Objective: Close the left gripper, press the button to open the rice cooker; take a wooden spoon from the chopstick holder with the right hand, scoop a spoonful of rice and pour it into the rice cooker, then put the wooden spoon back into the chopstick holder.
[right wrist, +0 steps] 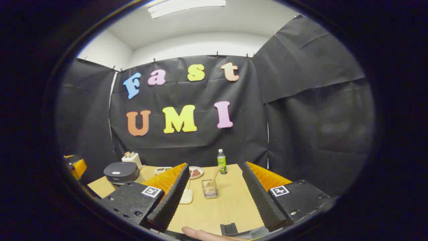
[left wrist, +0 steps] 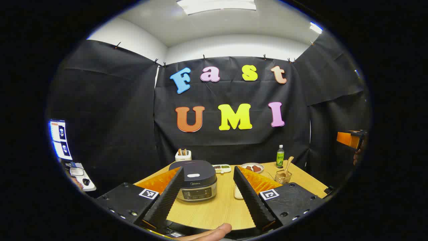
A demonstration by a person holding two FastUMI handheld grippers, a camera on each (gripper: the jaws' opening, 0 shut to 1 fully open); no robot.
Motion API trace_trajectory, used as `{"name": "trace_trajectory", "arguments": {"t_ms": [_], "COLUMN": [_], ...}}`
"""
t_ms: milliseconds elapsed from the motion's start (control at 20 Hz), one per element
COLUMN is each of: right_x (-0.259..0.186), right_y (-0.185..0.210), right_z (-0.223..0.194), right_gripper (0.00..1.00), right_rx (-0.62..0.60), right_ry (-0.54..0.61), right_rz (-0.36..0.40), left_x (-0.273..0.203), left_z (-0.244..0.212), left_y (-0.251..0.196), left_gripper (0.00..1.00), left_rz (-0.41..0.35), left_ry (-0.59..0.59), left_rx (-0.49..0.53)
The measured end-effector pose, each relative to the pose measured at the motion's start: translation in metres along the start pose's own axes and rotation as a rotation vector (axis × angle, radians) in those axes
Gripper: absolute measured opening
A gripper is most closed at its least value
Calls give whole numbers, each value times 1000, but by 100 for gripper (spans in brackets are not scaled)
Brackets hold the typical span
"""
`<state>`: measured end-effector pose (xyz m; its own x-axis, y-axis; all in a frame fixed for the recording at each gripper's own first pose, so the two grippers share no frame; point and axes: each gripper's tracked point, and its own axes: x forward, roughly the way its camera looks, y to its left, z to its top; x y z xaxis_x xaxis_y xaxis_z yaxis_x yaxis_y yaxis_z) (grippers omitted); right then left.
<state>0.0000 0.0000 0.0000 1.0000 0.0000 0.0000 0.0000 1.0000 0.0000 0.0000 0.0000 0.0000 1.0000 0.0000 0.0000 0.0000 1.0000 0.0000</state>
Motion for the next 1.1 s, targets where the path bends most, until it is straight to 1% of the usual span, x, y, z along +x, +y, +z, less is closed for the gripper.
{"name": "trace_trajectory", "arguments": {"t_ms": [150, 250, 350, 500, 550, 650, 750, 1000, 1100], "right_x": [-5, -10, -13, -13, -11, -10, -7, 3, 8], "right_y": [5, 3, 6, 5, 4, 4, 4, -11, -13], "right_z": [-5, -4, -5, -13, -15, -19, -23, -38, -48], "right_gripper": [100, 100, 100, 99, 100, 100, 100, 100, 100], "right_rx": [-8, -16, -27, -47, -51, -49, -42, -12, -12], "right_ry": [-7, -28, -52, -61, -63, -70, -78, -84, -70], "right_rz": [30, 33, 40, 44, 42, 51, 71, 58, 60], "left_x": [1, 3, 4, 10, 11, 19, 30, 66, 84], "left_z": [1, -2, -5, -8, -4, 2, 1, -12, -20], "left_y": [2, 4, 2, 5, 4, 4, 9, 22, 26], "left_gripper": [94, 94, 94, 94, 94, 94, 94, 94, 94], "left_rz": [5, 13, 5, 8, 3, -5, 5, 38, 45], "left_ry": [0, 1, 7, 9, -7, -29, -30, 22, 49], "left_rx": [-4, -11, -21, -19, -17, -24, -37, -52, -46]}}
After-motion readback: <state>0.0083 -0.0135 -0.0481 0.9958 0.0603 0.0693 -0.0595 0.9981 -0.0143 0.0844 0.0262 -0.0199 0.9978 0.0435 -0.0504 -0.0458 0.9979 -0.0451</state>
